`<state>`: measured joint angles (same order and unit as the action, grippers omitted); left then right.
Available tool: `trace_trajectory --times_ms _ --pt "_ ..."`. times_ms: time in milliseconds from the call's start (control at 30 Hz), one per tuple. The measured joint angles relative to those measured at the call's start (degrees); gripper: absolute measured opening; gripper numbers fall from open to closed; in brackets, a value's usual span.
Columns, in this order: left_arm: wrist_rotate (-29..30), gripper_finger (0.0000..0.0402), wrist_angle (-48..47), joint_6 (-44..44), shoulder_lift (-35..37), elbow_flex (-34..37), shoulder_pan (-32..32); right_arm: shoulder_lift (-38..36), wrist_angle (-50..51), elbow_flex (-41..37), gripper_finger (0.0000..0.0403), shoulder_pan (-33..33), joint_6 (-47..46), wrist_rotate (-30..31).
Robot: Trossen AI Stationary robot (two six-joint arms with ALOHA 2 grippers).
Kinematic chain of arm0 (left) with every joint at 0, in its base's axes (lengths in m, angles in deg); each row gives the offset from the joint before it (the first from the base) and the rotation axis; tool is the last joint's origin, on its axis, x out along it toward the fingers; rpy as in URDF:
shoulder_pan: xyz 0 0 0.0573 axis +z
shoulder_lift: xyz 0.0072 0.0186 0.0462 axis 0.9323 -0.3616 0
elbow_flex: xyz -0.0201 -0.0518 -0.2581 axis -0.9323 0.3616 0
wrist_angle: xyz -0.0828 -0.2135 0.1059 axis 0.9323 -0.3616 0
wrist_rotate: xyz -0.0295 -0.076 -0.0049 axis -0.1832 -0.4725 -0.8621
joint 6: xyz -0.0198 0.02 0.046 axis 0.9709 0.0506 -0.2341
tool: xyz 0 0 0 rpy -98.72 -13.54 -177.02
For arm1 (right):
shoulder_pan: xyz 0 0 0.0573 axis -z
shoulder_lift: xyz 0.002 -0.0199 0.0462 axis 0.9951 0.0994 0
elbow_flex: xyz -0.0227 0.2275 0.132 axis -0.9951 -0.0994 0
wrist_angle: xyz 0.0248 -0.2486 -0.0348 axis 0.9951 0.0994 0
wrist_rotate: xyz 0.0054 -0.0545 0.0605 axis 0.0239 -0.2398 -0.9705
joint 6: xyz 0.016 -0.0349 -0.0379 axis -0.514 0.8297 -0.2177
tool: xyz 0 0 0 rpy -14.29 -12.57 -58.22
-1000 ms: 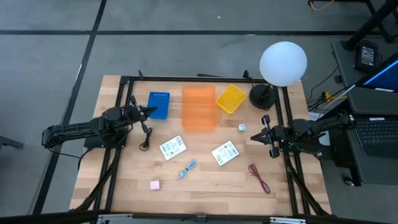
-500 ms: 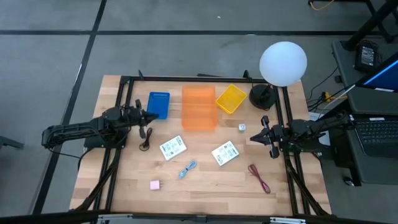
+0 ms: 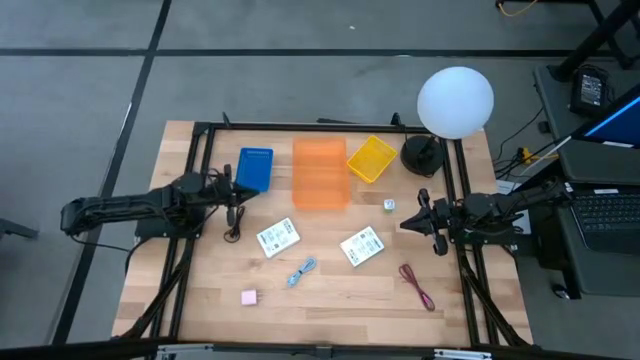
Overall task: Pick and place items into bin
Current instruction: Put the green adaptor into the orange bin
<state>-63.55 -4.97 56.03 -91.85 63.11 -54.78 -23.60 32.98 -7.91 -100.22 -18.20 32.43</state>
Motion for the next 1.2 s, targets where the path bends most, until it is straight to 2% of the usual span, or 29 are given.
trace_trajectory --times_ms 233,400,633,833,967,1200 --pt "0.0 0.0003 0.1 3.9 -5.0 -0.3 0.0 1.6 -0.1 0.0 0.0000 0.0 -0.4 0.7" --pt "0.0 0.0002 0.2 4.5 -8.3 -3.5 0.0 1.6 -2.1 0.0 0.0000 0.0 -0.4 2.1" --pt "-1.7 0.0003 -0.3 -0.5 -13.0 -9.8 0.0 4.4 -2.3 4.9 0.0000 0.0 2.8 5.4" --pt "-1.4 0.0003 -0.4 -2.5 -15.1 -10.7 0.0 10.4 -1.1 9.4 0.0000 0.0 2.8 7.5" --pt "-1.4 0.0003 -0.4 -0.6 -15.9 -10.7 0.0 16.3 1.1 13.0 0.0000 0.0 2.6 11.1" --pt "-3.1 0.0002 -0.4 3.4 -16.9 -10.7 0.0 26.9 0.7 17.6 0.0000 0.0 -0.9 11.4"
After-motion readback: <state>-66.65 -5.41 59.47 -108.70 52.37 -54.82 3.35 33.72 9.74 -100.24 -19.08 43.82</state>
